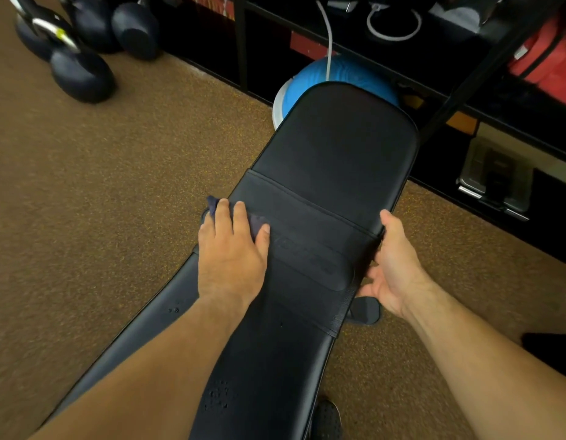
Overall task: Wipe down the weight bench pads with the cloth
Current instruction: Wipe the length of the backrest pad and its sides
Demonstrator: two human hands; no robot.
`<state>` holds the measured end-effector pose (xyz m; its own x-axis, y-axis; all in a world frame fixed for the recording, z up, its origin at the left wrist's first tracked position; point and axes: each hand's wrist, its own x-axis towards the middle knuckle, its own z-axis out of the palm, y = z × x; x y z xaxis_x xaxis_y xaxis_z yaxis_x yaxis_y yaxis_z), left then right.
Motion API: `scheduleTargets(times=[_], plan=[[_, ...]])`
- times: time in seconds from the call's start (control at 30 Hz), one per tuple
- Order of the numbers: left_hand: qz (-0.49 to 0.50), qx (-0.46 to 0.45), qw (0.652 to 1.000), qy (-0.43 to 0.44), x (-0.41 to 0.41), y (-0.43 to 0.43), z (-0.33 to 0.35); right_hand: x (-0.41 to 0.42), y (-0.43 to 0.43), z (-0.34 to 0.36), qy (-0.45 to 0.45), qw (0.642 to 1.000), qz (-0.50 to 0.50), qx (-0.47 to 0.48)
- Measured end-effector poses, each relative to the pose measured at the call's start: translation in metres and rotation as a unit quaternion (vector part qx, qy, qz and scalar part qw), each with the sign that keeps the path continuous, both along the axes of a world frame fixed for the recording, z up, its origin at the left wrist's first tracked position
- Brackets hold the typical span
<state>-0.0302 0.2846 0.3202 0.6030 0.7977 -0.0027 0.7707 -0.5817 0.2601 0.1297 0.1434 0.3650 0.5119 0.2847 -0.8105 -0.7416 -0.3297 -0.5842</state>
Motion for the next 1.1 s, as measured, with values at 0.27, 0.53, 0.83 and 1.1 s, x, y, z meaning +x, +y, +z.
scheduleTargets(times=[0.27,0.53,0.83,1.1], plan=[[0.086,-0.104,0.99,-0.049,0.032,0.041,0.011,0.004,0.0,-0.003,0.002,1.0,0.012,-0.007],[0.204,-0.349,0.911,-0.082,0.042,0.095,0.009,0.005,0.003,0.001,-0.004,1.0,0.02,-0.004],[0.14,-0.315,0.935,-0.084,-0.005,0.08,0.011,0.002,0.004,0.0,-0.007,1.0,0.009,0.0],[0.177,-0.31,0.928,-0.103,0.002,0.081,0.01,0.006,0.0,-0.013,-0.021,0.999,0.022,-0.03]])
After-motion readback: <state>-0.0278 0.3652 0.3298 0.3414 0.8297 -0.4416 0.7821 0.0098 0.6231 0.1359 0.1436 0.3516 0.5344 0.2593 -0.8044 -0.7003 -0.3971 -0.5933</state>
